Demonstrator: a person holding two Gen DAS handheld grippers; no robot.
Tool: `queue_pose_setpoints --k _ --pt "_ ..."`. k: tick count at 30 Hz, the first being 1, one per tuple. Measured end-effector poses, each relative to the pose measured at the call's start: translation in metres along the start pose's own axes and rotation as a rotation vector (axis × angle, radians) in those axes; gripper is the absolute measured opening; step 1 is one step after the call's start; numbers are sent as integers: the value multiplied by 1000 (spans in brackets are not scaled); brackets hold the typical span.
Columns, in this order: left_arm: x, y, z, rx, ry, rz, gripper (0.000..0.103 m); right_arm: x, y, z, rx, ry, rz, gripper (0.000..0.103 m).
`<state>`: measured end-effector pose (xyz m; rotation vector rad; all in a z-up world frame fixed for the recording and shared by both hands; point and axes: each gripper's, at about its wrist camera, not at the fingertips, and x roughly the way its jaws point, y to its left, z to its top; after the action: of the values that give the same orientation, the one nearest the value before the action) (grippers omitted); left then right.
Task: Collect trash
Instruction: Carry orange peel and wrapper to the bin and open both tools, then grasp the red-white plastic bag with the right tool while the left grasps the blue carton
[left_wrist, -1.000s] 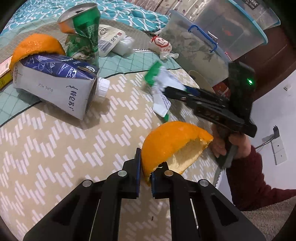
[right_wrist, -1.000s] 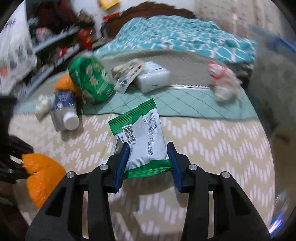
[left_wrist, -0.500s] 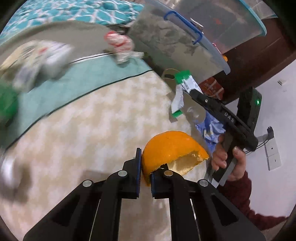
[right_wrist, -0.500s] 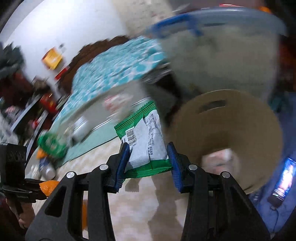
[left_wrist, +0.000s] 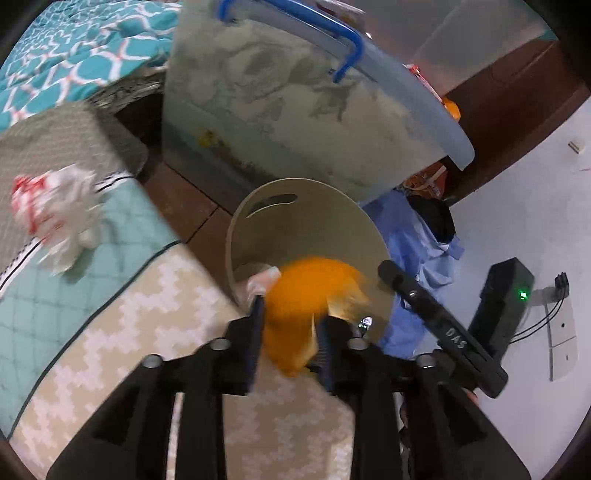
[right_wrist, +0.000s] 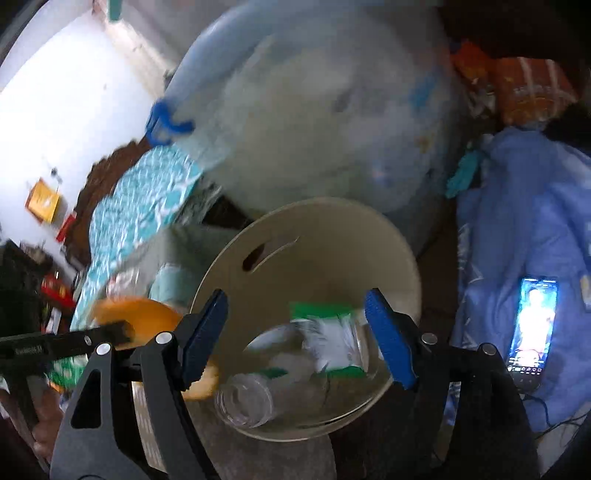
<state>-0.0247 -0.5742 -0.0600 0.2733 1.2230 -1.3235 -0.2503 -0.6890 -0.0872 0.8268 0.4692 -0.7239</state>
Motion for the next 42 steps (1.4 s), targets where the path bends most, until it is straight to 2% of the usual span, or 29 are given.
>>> queue_pose_setpoints --k 1,3,4,8,15,19,23,25,27,29,31,32,34,35,36,38,40,42 --pt "-1 -3 -1 8 -3 3 35 -4 -1 2 3 -11 2 77" --pt "-9 -4 -4 16 -25 0 56 -11 5 8 -12 -33 16 74" --pt "-18 -4 -8 21 -55 6 58 -15 11 9 -28 -40 23 73" --pt "-57 8 -30 39 -114 -18 58 -19 45 6 -81 -28 95 65" --pt "-140 68 -122 27 -183 33 58 11 150 -15 -269 93 218 65" --pt "-194 115 -178 -59 -220 120 57 39 220 -38 -375 182 280 65" --pt "-247 163 -230 -186 -292 203 57 69 283 -58 -440 259 349 65" --pt "-265 181 -249 -247 -319 220 57 84 310 -60 -488 255 308 65" --pt "-279 198 -266 -302 -340 227 57 98 330 -53 -567 160 167 69" --pt "-289 207 -275 -321 -358 236 57 114 337 -44 -624 92 35 91" --pt "-296 213 -279 -328 -368 261 57 144 332 -43 -659 141 -75 94" --pt "-298 215 -282 -328 -374 260 57 156 325 -42 -654 176 -107 92" --pt "-302 218 -283 -328 -385 253 57 178 310 -49 -633 288 -123 70" --pt "-303 220 -286 -330 -386 246 57 178 304 -52 -608 300 -100 67" --pt "-303 222 -284 -334 -387 234 57 171 301 -53 -592 285 -78 58" --pt "-300 221 -282 -340 -388 215 57 157 300 -56 -553 304 -28 52" --pt "-298 224 -279 -351 -385 192 59 132 308 -66 -519 324 103 50" --pt "-292 227 -273 -368 -385 167 64 103 325 -86 -560 327 206 50"
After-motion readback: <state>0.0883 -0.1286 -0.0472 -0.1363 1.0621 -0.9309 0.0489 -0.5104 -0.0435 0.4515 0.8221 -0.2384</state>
